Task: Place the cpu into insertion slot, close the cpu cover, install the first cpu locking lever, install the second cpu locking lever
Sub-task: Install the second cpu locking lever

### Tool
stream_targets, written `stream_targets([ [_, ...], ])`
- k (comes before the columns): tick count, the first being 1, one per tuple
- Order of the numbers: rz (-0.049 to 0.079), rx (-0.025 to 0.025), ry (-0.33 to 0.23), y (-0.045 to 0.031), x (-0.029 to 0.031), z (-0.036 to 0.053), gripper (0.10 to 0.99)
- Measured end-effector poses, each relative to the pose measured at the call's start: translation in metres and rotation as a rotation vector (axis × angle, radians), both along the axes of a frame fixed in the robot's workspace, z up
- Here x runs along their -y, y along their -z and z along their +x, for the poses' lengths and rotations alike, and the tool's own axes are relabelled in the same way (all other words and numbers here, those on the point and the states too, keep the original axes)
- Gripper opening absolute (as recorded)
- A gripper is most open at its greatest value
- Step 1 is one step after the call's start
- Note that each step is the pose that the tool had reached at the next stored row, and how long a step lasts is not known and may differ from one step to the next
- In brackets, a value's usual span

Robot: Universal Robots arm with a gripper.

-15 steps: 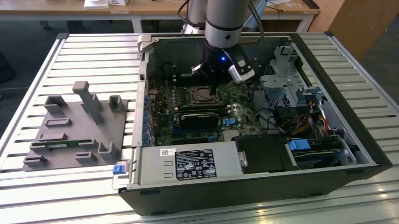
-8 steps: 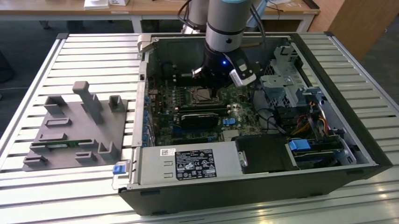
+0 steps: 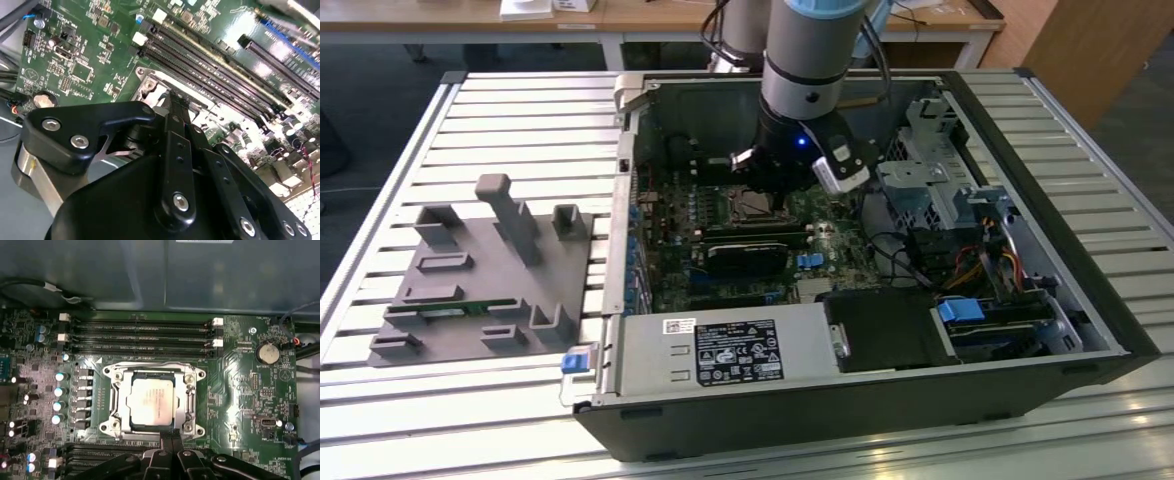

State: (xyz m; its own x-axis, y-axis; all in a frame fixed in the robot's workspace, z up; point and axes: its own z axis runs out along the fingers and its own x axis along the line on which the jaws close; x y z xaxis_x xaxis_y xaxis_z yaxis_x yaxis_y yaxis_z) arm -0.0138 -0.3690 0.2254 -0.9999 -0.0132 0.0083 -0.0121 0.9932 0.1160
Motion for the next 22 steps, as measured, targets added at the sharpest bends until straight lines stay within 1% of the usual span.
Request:
stream_targets([
  [2, 0.005, 0.0000, 0.000, 0.0001, 0.0017, -0.0013, 0.106],
  [3, 0.006, 0.0000, 0.000, 0.0001, 0.0019, -0.0038, 0.106],
  [6, 0.007, 0.0000, 0.000, 0.0002, 0.0020, -0.0144, 0.106],
  [9, 0.007, 0.0000, 0.000, 0.0004, 0.0021, -0.0230, 0.106],
  [10, 0.008, 0.0000, 0.000, 0.0005, 0.0025, -0.0241, 0.106],
  [12, 0.009, -0.0002, 0.000, 0.0008, 0.0053, -0.0241, 0.106],
  [15, 0.009, -0.0005, 0.000, 0.0011, 0.0078, -0.0241, 0.106],
  [18, 0.010, -0.0007, 0.000, 0.0012, 0.0093, -0.0255, 0.106],
  [19, 0.010, -0.0006, 0.000, 0.0012, 0.0096, -0.0270, 0.106],
  [22, 0.011, -0.0006, 0.000, 0.0013, 0.0099, -0.0351, 0.106],
])
